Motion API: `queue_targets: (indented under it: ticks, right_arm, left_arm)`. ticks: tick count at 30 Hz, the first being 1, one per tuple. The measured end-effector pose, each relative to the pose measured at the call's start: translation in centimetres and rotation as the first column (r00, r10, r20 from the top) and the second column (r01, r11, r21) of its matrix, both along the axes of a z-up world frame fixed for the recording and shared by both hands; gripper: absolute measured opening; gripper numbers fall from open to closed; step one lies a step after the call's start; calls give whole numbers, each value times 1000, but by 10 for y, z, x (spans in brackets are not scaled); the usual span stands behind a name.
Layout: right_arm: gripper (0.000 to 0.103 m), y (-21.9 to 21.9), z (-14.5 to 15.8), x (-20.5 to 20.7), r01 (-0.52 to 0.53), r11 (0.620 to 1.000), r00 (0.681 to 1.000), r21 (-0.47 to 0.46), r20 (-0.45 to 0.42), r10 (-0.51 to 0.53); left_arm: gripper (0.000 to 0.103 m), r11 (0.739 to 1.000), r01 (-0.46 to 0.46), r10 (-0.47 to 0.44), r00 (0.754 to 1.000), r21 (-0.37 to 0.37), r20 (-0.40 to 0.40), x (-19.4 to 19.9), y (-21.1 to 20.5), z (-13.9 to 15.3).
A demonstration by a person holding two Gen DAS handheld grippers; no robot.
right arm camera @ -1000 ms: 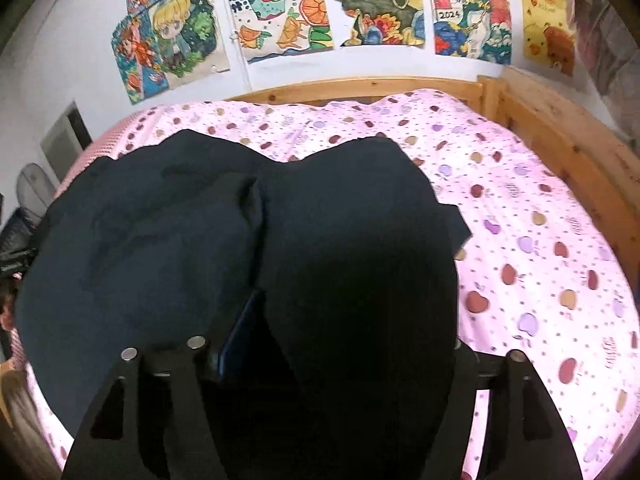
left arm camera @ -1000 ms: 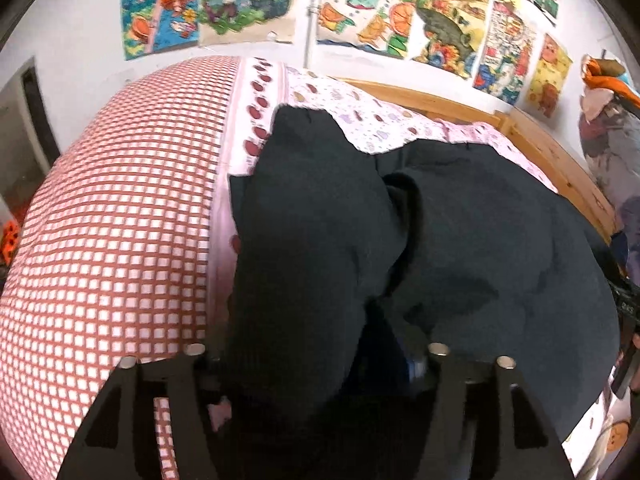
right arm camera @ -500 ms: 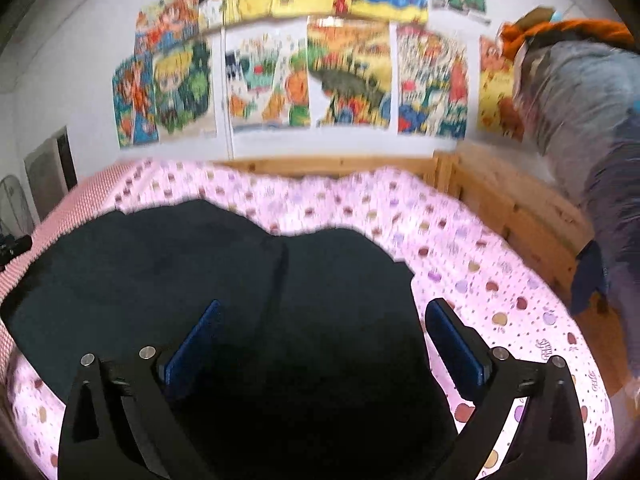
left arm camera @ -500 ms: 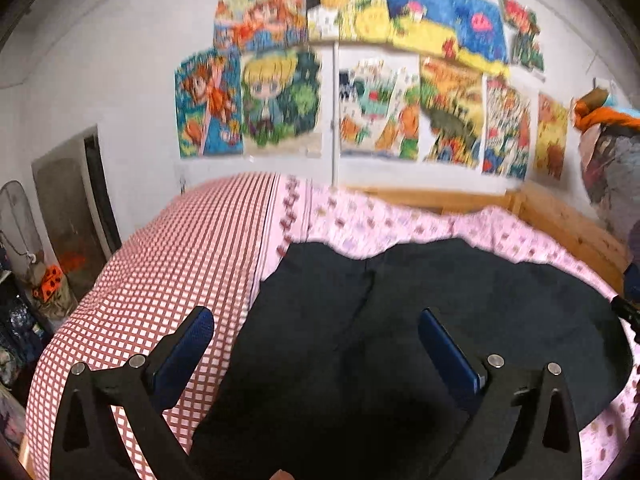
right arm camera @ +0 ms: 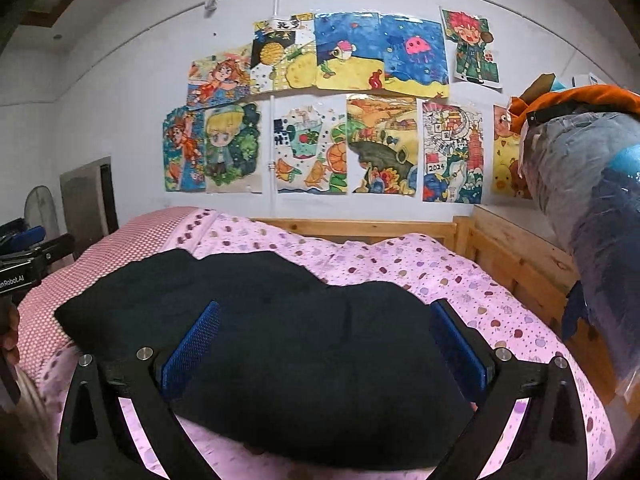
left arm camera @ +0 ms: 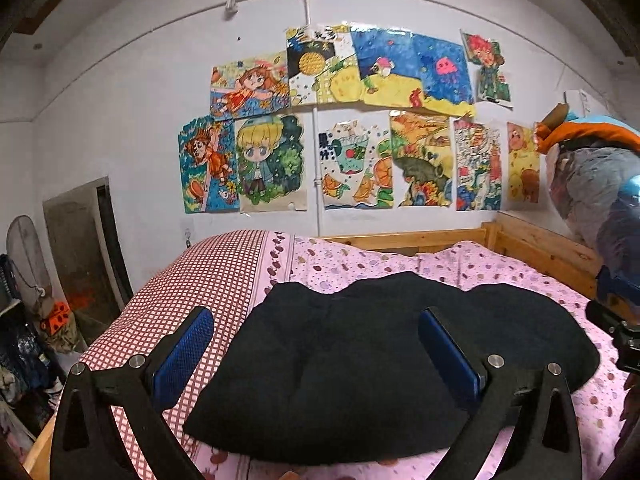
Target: Fold large clothes
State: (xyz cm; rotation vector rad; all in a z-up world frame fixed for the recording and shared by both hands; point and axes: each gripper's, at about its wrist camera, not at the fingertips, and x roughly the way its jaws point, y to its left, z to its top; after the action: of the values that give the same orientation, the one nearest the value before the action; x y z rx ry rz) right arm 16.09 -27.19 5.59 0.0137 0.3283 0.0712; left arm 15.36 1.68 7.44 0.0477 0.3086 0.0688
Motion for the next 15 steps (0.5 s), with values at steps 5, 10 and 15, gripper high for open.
queue_targets:
  ticks: [5, 10, 15]
  right_arm:
    - [101, 9, 11, -31, -6, 1000, 999, 5, 51, 5]
    - [101, 19, 23, -60, -16, 1000, 997, -11, 71, 17]
    - [101, 26, 32, -88, -28, 1000, 997, 10, 73, 28]
  left_arm:
    - [103, 1000, 11, -11, 999, -6, 34, -33, -2, 6]
    - [103, 1000, 0, 0, 999, -1, 50, -63, -1, 9]
    - [103, 1000, -26, 26, 998, -8, 50, -92, 4, 12]
